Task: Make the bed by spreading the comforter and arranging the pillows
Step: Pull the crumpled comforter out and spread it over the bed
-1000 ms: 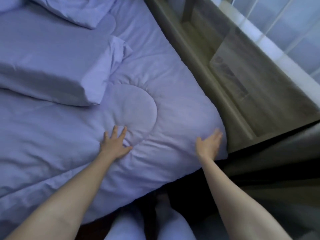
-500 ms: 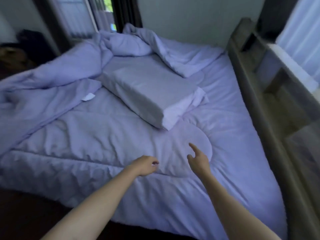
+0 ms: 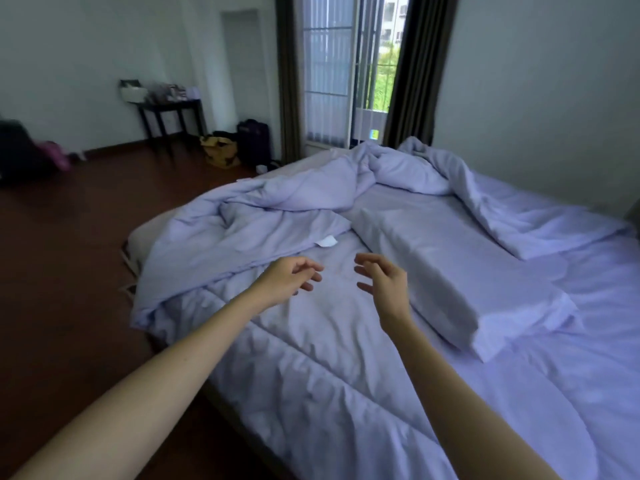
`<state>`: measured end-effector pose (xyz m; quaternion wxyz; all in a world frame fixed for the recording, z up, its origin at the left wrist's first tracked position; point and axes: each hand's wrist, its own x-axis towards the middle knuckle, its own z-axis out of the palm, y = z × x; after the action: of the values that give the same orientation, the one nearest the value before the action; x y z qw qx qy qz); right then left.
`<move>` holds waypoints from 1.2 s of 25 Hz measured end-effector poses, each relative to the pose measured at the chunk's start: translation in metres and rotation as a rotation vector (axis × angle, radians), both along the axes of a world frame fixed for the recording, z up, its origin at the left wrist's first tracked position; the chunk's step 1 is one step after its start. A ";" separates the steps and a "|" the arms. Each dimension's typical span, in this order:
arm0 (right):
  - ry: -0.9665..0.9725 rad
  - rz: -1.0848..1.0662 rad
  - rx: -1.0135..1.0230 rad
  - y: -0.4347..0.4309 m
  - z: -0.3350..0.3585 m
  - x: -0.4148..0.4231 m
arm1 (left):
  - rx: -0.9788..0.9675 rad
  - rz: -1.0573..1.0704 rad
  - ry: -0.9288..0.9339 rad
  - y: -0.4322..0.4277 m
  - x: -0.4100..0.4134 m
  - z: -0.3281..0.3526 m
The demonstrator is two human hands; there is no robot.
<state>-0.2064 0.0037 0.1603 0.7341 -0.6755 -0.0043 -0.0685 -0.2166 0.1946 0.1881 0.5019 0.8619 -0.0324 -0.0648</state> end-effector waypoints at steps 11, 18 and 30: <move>-0.020 0.005 0.171 0.189 0.010 0.066 | 0.034 0.135 -0.044 0.221 0.028 0.004; 0.034 -0.063 0.134 0.243 -0.031 0.155 | 0.113 0.068 -0.006 0.287 0.122 -0.028; 0.428 -0.281 0.003 0.284 -0.153 0.280 | 0.601 -0.250 0.188 0.353 0.302 -0.128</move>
<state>0.0734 0.2874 0.0075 0.7027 -0.6674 0.2451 -0.0253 0.0851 0.5471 0.0598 0.2142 0.9509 -0.0710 -0.2118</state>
